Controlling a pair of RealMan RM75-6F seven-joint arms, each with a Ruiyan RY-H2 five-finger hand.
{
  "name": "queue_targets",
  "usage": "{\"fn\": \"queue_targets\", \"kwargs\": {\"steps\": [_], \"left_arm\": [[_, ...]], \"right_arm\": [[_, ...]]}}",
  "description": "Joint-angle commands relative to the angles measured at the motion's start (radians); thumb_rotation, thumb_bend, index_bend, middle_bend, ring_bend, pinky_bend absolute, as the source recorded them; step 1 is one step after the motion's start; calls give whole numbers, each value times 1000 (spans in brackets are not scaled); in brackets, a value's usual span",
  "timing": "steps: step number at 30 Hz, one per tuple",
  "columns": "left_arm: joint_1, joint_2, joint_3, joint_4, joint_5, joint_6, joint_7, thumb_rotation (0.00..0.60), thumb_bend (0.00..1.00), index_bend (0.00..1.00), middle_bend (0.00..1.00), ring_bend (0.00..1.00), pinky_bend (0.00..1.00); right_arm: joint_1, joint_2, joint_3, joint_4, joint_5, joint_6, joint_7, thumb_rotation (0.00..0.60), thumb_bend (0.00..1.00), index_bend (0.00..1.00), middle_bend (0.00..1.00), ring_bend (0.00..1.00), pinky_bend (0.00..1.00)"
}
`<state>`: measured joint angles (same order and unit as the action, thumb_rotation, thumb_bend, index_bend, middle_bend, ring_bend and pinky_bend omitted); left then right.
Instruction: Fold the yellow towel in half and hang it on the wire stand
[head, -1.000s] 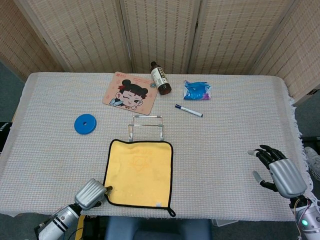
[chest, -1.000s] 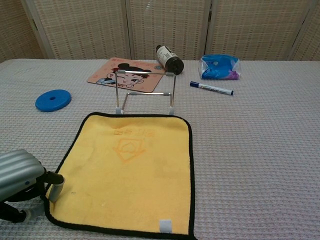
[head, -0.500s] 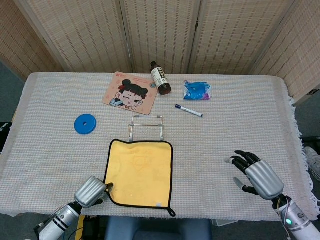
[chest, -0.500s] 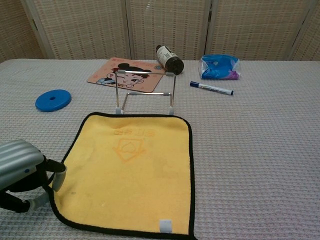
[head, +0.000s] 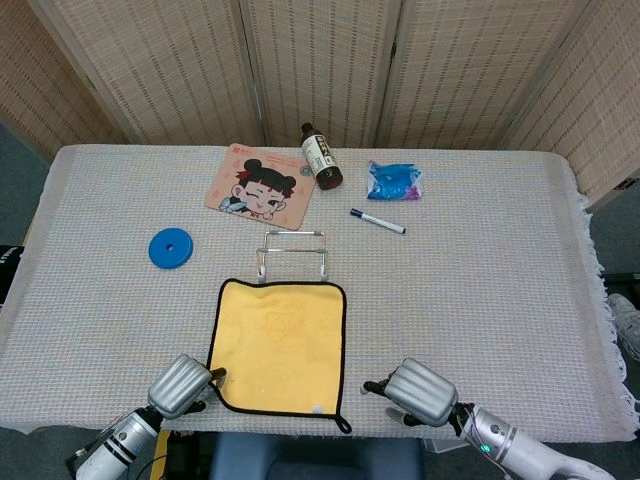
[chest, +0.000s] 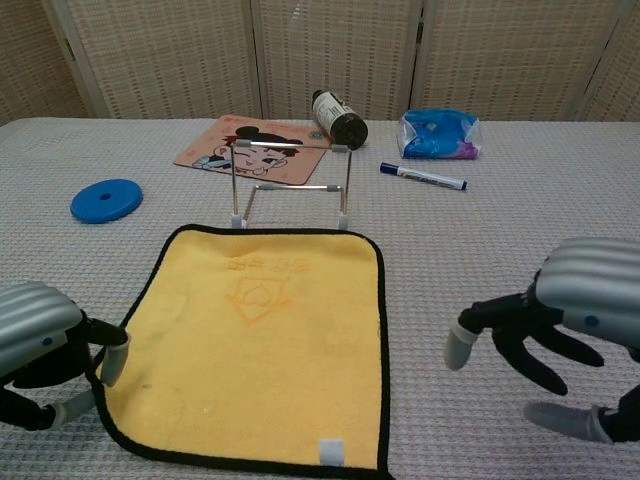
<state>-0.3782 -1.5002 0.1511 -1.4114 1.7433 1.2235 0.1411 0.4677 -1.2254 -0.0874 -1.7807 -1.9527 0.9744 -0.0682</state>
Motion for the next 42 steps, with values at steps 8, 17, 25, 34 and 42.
{"fn": "queue_targets", "kwargs": {"steps": [8, 17, 25, 34, 42], "left_arm": [[5, -4, 1, 5, -3, 6, -7, 600, 539, 646, 992, 845, 1000], [11, -4, 2, 6, -4, 14, -8, 600, 539, 645, 992, 845, 1000], [14, -5, 2, 8, -5, 19, -13, 600, 538, 645, 992, 845, 1000], [18, -5, 1, 11, -5, 24, -20, 600, 538, 645, 992, 845, 1000], [20, -4, 1, 12, -5, 28, -23, 600, 539, 645, 992, 844, 1000]], "right_arm": [[58, -153, 1, 40, 67, -105, -112, 600, 249, 425, 897, 999, 1000], [81, -251, 25, 93, 157, -150, -186, 600, 207, 431, 917, 1000, 1000], [103, -315, 39, 136, 222, -180, -239, 600, 206, 432, 917, 1000, 1000], [126, -362, 44, 161, 264, -181, -271, 600, 212, 432, 917, 1000, 1000], [145, -392, 46, 176, 294, -186, -300, 600, 237, 435, 917, 1000, 1000]]}}
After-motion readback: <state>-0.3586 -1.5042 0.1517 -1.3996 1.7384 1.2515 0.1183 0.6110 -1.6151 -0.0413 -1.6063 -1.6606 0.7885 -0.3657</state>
